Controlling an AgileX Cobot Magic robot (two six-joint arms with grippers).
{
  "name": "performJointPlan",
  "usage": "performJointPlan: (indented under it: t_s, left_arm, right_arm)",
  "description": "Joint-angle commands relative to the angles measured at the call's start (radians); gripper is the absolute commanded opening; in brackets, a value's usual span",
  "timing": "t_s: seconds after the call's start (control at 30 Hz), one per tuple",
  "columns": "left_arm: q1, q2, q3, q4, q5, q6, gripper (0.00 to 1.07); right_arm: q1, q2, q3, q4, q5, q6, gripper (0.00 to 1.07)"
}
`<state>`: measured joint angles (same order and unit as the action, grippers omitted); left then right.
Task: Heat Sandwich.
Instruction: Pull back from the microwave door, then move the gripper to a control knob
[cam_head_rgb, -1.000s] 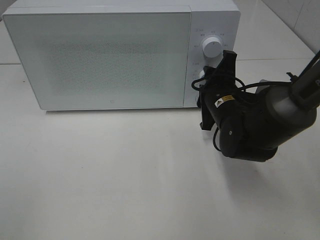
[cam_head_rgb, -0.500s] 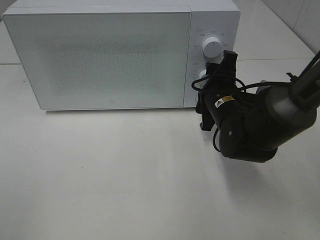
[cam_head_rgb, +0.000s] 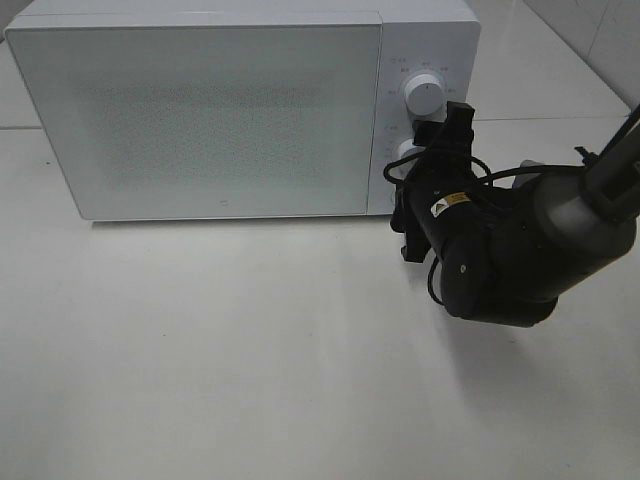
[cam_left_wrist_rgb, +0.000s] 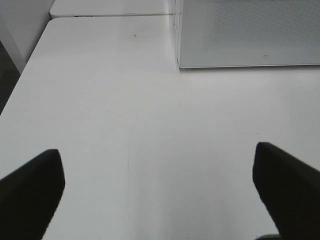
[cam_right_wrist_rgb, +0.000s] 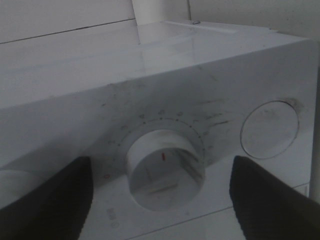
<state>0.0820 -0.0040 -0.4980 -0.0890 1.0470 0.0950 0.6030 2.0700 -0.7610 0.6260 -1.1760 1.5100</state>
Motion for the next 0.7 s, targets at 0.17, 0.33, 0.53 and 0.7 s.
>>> performJointPlan:
  t_s: [0.17,0.33,0.53,0.7]
  left_arm:
    - [-0.008,-0.026,0.003,-0.005,-0.01,-0.003,0.97]
    - [-0.008,-0.026,0.003,-0.005,-0.01,-0.003,0.97]
    - [-0.008,-0.026,0.003,-0.005,-0.01,-0.003,0.97]
    - [-0.008,-0.026,0.003,-0.005,-0.01,-0.003,0.97]
  right_arm:
    - [-0.009,-0.065,0.058,-0.063,-0.014,-0.031,0.74]
    - [-0.009,-0.117,0.117,-0.113,0.017,-0.051,0.74]
    - [-0.009,-0.201,0.21,-0.179,0.078,-0.074,0.74]
    - [-0.009,-0.273,0.254,-0.201,0.176,-0.186,0.74]
